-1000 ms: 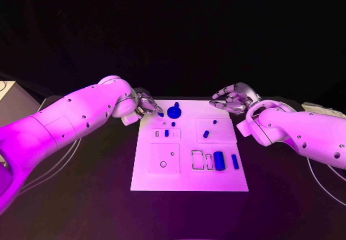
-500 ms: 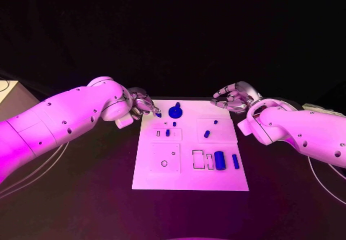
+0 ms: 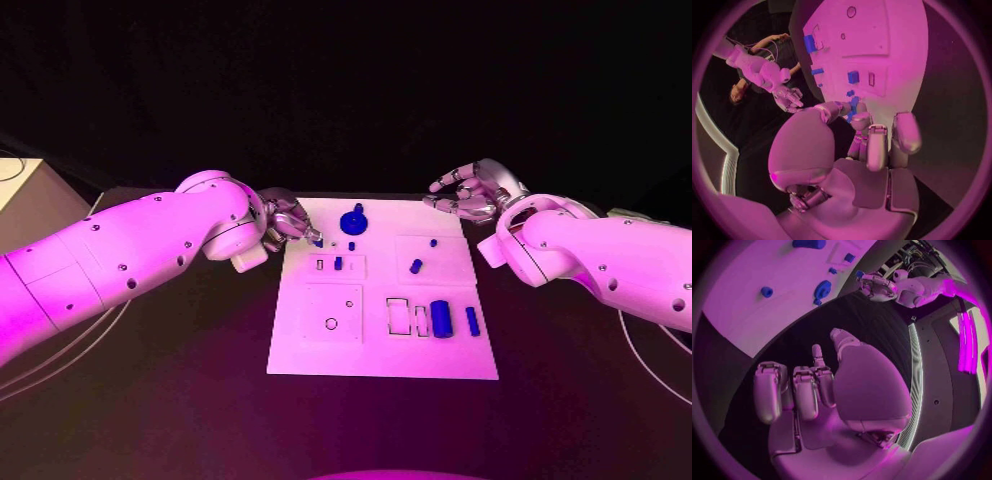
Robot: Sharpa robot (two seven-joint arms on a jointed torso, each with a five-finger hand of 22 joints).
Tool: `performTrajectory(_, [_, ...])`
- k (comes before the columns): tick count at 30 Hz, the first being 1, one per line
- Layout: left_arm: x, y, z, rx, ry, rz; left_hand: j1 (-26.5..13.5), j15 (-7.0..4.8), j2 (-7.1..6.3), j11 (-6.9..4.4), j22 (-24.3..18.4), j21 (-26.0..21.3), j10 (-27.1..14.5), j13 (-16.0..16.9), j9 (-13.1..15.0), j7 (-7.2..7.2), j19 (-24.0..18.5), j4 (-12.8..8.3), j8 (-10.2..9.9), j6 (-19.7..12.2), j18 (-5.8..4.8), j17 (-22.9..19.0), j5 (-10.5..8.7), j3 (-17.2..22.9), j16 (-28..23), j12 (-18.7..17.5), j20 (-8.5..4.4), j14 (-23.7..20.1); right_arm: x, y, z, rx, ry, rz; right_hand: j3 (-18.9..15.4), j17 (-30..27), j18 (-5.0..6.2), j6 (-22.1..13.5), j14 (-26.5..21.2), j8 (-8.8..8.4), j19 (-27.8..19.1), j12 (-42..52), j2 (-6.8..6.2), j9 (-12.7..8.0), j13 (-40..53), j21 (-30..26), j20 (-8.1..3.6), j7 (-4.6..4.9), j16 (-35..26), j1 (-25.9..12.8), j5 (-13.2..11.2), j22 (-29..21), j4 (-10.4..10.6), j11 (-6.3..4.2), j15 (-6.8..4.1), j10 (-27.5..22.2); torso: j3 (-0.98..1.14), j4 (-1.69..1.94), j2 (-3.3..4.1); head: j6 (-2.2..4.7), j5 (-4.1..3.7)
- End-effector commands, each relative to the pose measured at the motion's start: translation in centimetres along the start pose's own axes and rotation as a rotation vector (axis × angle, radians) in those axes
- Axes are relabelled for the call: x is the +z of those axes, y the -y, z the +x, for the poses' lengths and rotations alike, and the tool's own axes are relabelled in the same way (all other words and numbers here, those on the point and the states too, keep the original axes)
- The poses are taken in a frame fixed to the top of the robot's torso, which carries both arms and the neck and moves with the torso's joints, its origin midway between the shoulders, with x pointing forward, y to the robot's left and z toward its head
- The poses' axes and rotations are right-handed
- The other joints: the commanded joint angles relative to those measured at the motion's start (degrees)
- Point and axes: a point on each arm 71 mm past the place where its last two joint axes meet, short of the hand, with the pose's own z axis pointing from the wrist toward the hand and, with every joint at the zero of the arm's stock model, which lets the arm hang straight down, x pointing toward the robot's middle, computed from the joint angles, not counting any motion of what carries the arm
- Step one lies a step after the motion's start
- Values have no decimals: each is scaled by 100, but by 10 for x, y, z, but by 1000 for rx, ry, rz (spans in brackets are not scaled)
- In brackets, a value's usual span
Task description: Assemble the parts on the task board
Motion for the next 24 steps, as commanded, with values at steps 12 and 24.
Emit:
performTrajectory(12, [1,-4,21,46,-4,4,17,-36,58,-4,5,31,53,6,40,-70,25,-946,-8,97,-87,958,17,914,20,29,3,431,0,0,0,-5,-6,-11,41,1501,-32,-36,584,32,294,-6,-9,10,1113,-34,-35,13,19,-58,29,636,8,3,-10,139,1,0,4,-36,-4])
performTrajectory(24, [3,-5,29,86,-28,-3,16,-41,55,-9,7,34,58,-2,48,-76,27,-959,-9,111,-87,954,29,913,18,23,0,431,0,0,1,-4,-8,-12,41,1501,-32,-36,584,32,294,-6,-9,10,1113,-34,-35,13,19,-58,29,636,8,3,-10,139,0,-9,11,-49,5])
